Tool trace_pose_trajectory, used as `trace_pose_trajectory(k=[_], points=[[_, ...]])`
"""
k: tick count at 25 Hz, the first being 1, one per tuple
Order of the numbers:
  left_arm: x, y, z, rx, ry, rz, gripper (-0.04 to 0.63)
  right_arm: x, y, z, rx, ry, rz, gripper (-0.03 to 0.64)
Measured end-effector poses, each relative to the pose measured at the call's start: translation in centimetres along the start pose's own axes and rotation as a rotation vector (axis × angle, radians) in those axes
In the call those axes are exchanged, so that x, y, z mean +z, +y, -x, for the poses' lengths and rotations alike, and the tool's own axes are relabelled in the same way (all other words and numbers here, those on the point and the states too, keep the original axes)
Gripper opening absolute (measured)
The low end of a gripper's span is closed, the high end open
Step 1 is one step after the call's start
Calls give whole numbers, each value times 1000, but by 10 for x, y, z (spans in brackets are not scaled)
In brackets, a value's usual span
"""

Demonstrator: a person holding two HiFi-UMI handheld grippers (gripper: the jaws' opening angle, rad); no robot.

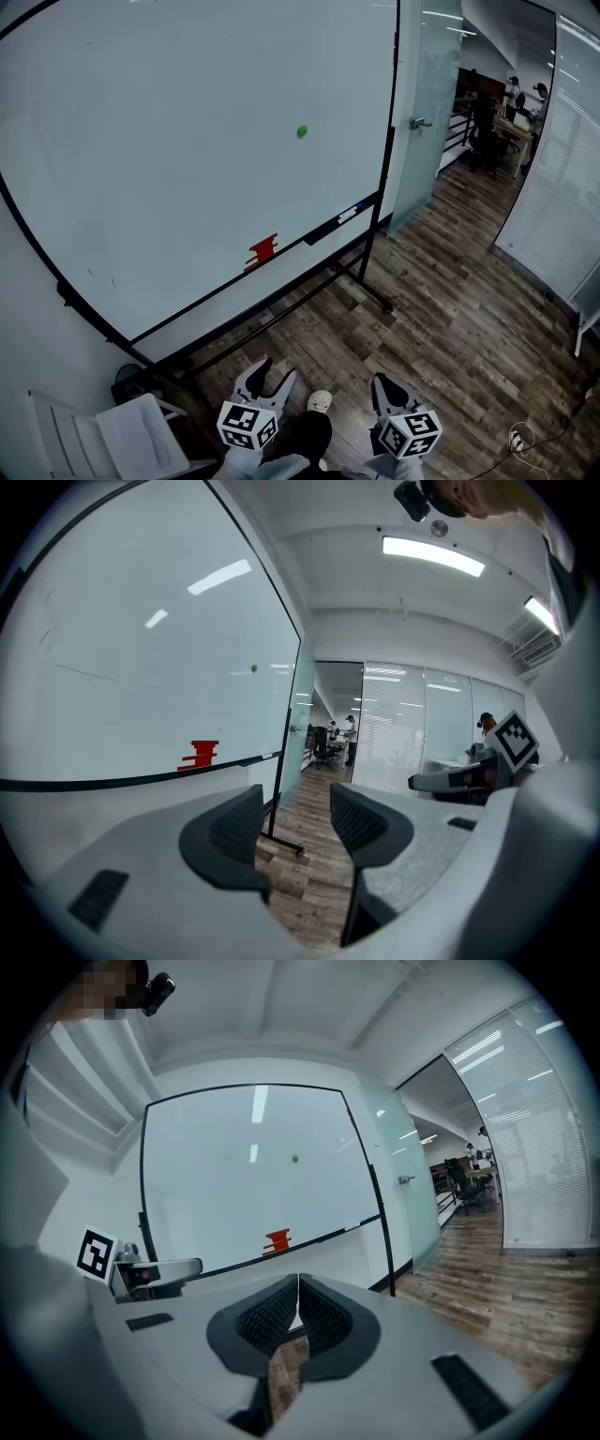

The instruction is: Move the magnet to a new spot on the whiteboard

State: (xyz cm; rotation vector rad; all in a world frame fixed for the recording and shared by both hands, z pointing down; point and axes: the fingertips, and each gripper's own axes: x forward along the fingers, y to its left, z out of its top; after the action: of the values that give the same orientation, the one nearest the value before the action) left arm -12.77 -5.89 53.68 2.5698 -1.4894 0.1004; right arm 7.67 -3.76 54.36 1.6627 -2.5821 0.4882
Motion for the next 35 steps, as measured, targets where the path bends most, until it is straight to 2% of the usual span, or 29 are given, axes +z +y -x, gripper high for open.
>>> trace_pose_trajectory(k=[7, 26, 35], points=[[14, 22, -55, -14, -9, 1, 218, 21, -23, -50, 4, -3, 0, 28], [94, 86, -208, -40, -73, -38, 218, 114, -89, -184, -9, -45, 39, 28], [113, 117, -264, -44, -75, -57, 218, 133, -111, -244, 5, -43, 39, 28]])
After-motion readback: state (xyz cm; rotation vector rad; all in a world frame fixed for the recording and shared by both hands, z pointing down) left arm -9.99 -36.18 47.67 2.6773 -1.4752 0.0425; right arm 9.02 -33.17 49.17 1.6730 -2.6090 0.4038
